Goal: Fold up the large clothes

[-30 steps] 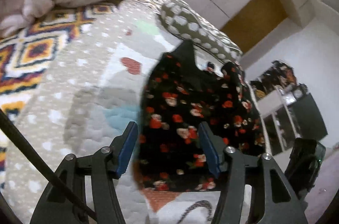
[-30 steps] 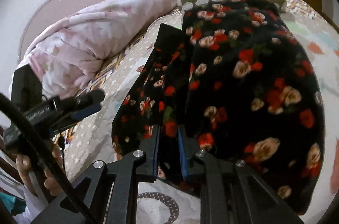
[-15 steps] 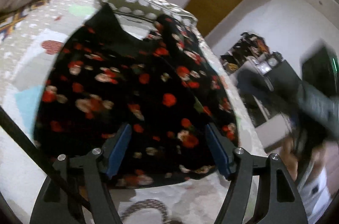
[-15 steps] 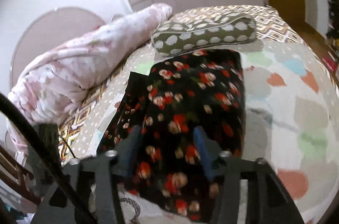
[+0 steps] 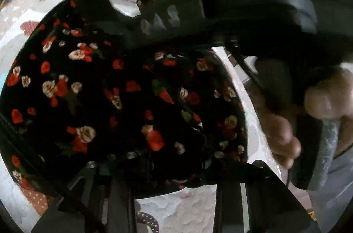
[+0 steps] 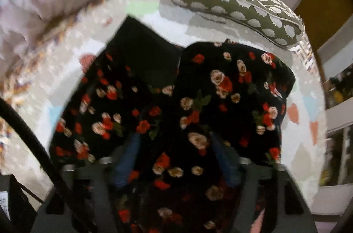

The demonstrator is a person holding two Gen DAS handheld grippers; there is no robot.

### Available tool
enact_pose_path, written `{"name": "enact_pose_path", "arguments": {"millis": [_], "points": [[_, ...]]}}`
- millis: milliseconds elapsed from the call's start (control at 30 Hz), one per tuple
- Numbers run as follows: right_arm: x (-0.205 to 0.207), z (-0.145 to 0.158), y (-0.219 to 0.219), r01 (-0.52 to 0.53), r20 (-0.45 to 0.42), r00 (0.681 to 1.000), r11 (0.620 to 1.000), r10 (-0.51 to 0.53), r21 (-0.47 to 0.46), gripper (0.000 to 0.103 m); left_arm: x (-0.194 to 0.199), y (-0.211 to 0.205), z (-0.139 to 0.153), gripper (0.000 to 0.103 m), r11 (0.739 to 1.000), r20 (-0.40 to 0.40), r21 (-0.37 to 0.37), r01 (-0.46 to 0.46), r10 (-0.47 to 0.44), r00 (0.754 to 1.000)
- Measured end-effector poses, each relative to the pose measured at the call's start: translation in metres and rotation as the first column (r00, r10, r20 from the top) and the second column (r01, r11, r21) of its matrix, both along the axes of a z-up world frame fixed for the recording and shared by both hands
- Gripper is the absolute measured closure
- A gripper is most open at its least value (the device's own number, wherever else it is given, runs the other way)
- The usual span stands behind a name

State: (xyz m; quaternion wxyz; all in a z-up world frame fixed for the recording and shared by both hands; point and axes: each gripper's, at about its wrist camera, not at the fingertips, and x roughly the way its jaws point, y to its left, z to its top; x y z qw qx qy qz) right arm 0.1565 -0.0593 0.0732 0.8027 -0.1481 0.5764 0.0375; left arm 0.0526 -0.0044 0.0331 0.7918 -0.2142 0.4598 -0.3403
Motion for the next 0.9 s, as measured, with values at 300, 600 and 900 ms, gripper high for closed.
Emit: {"name": "enact_pose_path", "arguments": {"millis": [300,600,900], "points": [[-0.007,0.056,0.014,0.013,0.087,0.996,0.996,-0.020,0.088,0.088,-0.011,0.040,0.025,0.079,0.986,0.004,-0.153,-0.068,0.070,0.998],[0.014,0.046,0.074,-0.008,0.071,0.997,0.991,-0.002,0.136,0.088,0.003,0.119,0.009,0.076,0.961,-0.109,-0.223,-0.161,0.139,0.984],[0.024,0.044,0.057,0.027,0.059,0.997,0.932,-0.052,0.362,0.072,0.003,0.181,0.026,0.058,0.932,-0.063,-0.238,-0.273,0.266,0.962]]}}
